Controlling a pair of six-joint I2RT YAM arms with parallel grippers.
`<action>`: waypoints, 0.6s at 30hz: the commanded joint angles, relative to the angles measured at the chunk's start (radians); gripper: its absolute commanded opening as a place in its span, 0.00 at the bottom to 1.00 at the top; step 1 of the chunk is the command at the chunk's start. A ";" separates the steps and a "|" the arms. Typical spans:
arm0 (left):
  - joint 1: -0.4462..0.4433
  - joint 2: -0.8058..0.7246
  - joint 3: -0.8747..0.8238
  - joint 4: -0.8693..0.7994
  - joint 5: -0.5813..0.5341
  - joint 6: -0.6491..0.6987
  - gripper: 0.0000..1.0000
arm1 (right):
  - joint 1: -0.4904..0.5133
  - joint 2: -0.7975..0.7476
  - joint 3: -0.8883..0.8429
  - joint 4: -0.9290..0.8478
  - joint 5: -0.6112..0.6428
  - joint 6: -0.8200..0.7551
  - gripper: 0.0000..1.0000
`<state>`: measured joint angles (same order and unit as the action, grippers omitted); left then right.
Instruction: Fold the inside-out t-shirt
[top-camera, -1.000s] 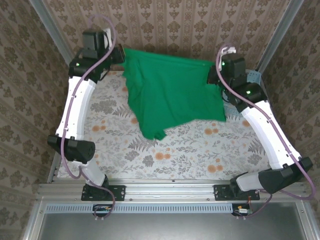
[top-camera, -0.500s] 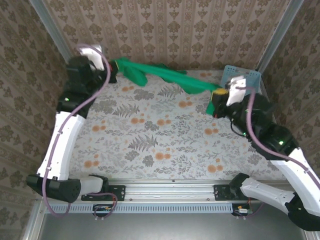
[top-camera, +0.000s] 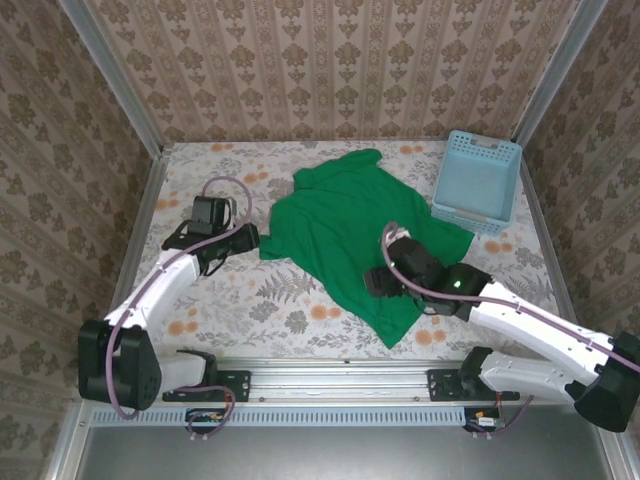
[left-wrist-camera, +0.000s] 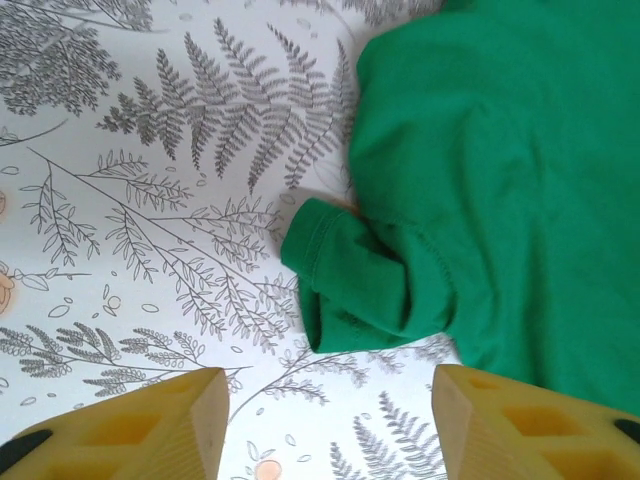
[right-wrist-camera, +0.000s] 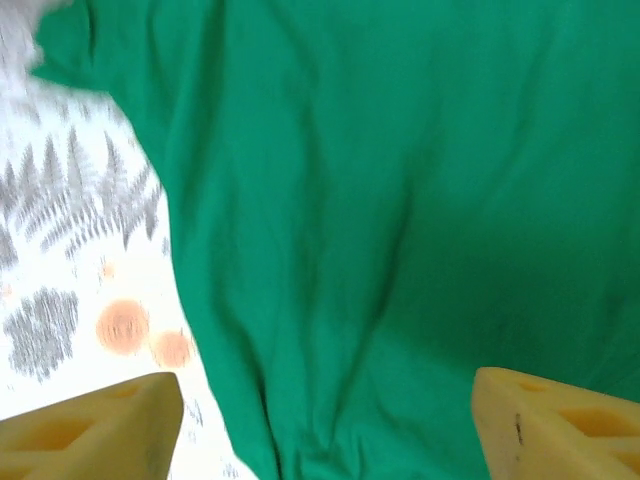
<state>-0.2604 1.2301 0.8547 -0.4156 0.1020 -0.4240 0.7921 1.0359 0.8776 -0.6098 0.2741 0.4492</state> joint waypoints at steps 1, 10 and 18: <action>-0.047 0.009 0.055 -0.018 -0.022 -0.089 0.59 | -0.138 0.042 0.068 -0.036 0.050 0.016 0.78; -0.255 0.314 0.172 0.031 -0.061 -0.228 0.60 | -0.364 0.324 0.054 0.006 0.001 0.108 0.74; -0.223 0.584 0.248 0.053 -0.070 -0.253 0.51 | -0.330 0.503 -0.019 0.090 -0.045 0.221 0.69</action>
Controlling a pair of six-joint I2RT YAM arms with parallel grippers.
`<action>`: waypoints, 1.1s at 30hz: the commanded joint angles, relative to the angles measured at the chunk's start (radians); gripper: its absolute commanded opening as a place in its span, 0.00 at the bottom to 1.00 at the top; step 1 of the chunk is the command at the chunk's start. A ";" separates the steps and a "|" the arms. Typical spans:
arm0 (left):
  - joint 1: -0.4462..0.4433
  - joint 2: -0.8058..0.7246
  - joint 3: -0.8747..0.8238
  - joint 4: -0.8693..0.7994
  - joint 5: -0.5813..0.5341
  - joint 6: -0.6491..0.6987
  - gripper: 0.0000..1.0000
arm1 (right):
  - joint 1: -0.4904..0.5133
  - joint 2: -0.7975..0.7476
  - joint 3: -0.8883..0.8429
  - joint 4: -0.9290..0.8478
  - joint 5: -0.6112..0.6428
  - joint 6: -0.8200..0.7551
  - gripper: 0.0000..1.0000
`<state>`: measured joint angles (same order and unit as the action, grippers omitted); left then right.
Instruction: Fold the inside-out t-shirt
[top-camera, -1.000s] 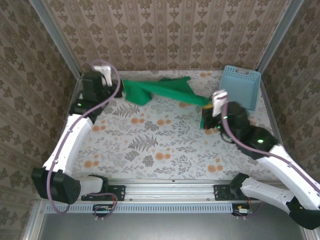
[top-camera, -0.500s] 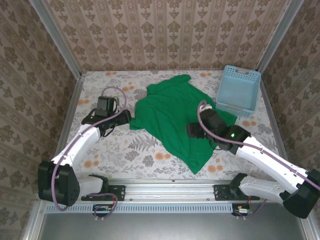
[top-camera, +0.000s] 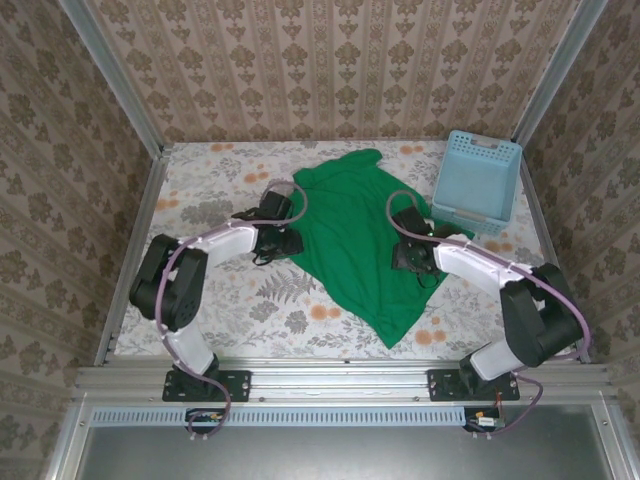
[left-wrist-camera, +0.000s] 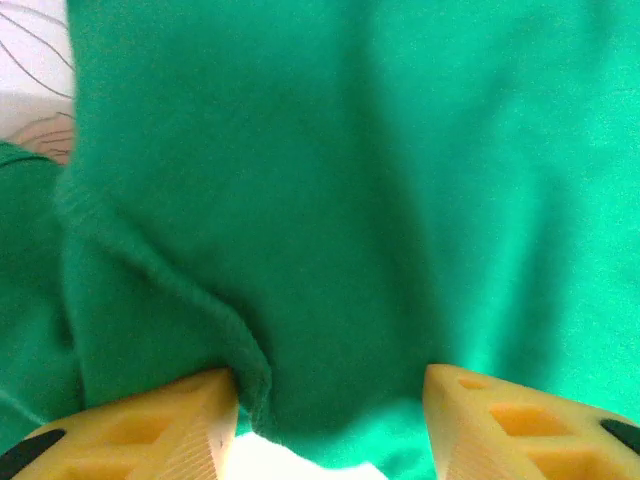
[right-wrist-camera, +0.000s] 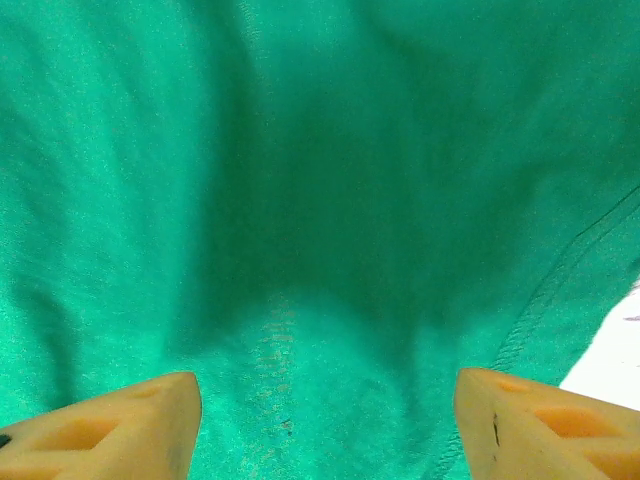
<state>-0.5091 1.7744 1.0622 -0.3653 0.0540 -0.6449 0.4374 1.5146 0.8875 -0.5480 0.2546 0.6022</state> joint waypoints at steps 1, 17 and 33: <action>0.042 0.063 0.052 0.000 -0.016 -0.028 0.49 | 0.046 0.032 -0.044 0.049 -0.030 0.083 0.68; 0.230 0.283 0.438 -0.051 0.093 0.116 0.44 | 0.578 0.217 0.188 0.140 -0.133 0.261 0.66; 0.174 0.234 0.353 -0.054 0.085 0.078 0.51 | 0.034 -0.065 -0.099 -0.017 0.049 0.089 0.68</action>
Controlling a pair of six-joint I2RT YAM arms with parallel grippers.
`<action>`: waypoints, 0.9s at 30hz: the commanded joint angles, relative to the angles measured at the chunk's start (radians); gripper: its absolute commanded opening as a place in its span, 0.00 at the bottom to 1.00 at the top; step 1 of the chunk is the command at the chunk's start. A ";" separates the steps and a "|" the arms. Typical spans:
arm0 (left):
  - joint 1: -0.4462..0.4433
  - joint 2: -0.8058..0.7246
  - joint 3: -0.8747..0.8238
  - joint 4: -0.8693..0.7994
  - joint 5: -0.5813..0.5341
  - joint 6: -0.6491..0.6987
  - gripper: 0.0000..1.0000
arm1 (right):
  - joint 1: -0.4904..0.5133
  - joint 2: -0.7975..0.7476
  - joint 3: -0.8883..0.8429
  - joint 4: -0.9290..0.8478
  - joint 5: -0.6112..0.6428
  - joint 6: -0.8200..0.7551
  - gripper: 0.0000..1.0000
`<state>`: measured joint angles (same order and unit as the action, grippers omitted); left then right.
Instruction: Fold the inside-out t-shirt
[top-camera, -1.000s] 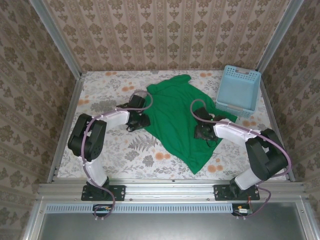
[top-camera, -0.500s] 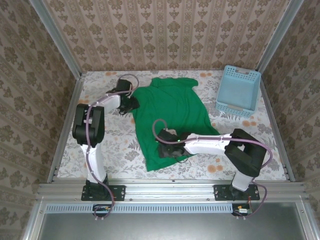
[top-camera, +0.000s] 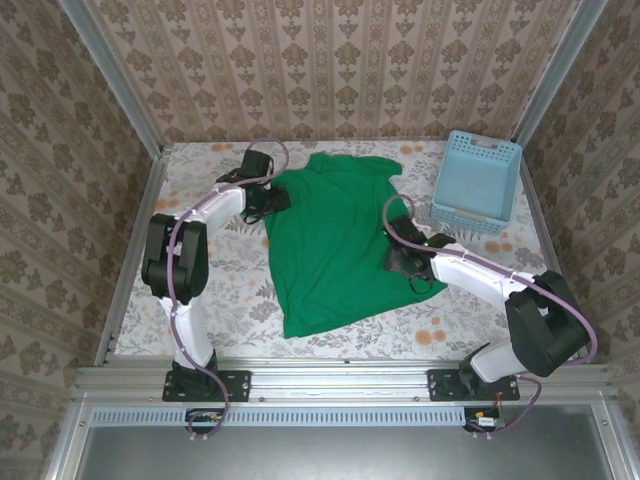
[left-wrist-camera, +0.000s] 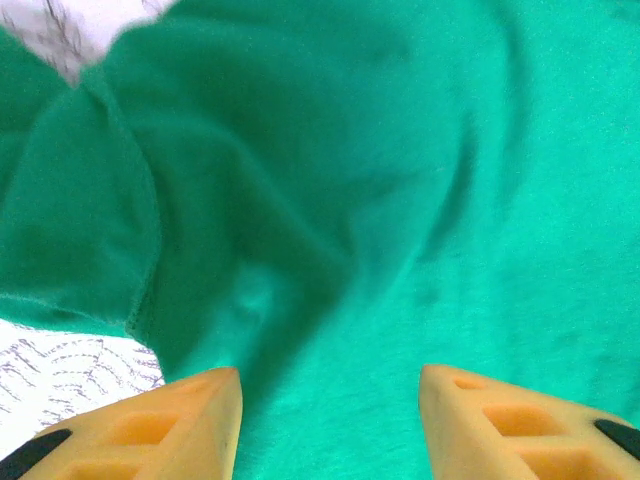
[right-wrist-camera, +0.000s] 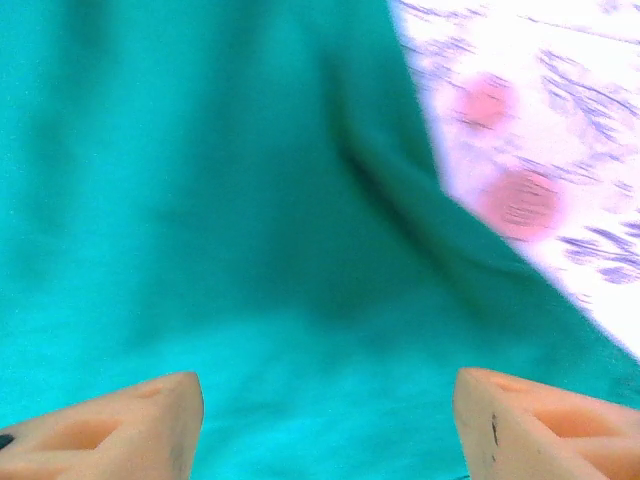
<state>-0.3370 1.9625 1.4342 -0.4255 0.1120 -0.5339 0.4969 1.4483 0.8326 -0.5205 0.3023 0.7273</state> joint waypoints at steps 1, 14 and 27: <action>0.001 0.066 -0.011 0.010 0.031 -0.039 0.51 | -0.039 0.007 -0.061 -0.033 -0.012 -0.028 0.68; 0.021 0.300 0.298 -0.090 0.035 0.056 0.50 | 0.275 0.107 -0.060 0.071 -0.123 0.204 0.64; -0.055 -0.140 -0.051 -0.134 -0.111 0.087 0.62 | 0.185 -0.168 -0.027 -0.125 0.029 0.067 0.64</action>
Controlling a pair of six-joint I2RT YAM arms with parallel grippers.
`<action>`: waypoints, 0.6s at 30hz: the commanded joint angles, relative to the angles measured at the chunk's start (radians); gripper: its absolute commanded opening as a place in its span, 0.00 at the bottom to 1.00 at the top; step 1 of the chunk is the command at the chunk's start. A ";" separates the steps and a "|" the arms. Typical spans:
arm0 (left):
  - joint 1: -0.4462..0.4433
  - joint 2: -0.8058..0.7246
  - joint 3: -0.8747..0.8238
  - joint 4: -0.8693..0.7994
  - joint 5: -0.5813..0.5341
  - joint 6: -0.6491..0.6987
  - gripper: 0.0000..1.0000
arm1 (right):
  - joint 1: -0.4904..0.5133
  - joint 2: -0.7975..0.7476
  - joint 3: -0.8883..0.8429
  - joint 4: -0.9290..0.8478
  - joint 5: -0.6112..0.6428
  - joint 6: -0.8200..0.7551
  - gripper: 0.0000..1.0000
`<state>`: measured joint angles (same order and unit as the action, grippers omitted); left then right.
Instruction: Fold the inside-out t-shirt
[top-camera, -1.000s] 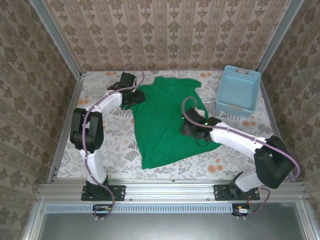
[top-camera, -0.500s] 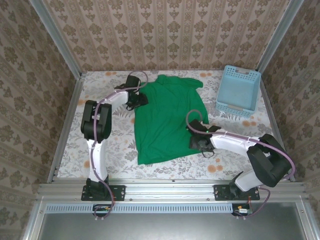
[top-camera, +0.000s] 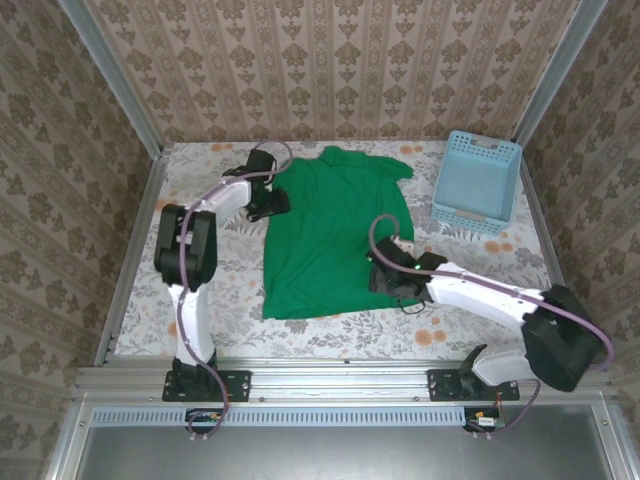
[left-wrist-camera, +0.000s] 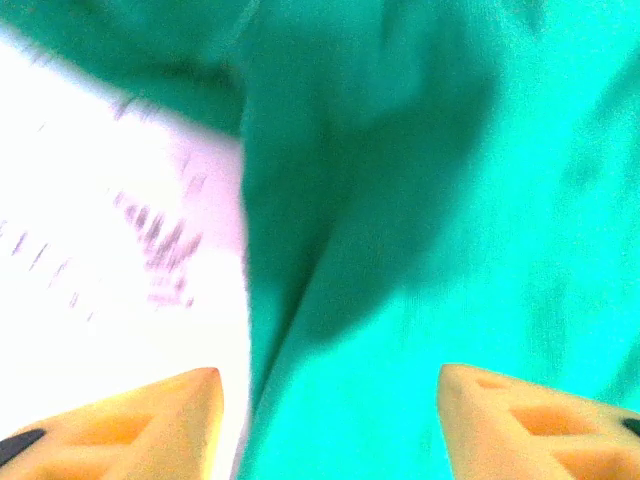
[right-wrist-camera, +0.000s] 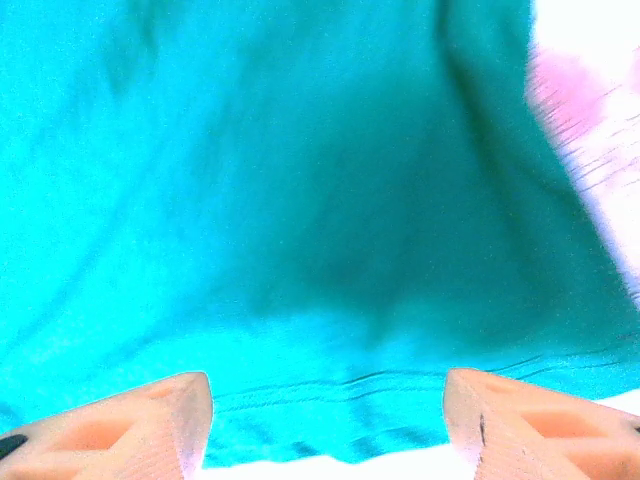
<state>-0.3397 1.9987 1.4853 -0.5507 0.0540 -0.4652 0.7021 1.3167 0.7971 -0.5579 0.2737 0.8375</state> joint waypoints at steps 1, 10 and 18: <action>-0.084 -0.237 -0.173 0.008 -0.059 0.018 0.64 | -0.020 -0.048 0.005 -0.091 0.058 -0.052 0.64; -0.335 -0.594 -0.648 0.144 -0.127 -0.113 0.66 | 0.072 -0.030 -0.063 -0.023 -0.003 0.005 0.56; -0.470 -0.740 -0.850 0.282 -0.151 -0.168 0.69 | 0.123 0.099 -0.040 0.056 -0.016 0.021 0.48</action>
<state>-0.7715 1.2987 0.6376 -0.3553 -0.0662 -0.5968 0.8120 1.3842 0.7448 -0.5301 0.2646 0.8417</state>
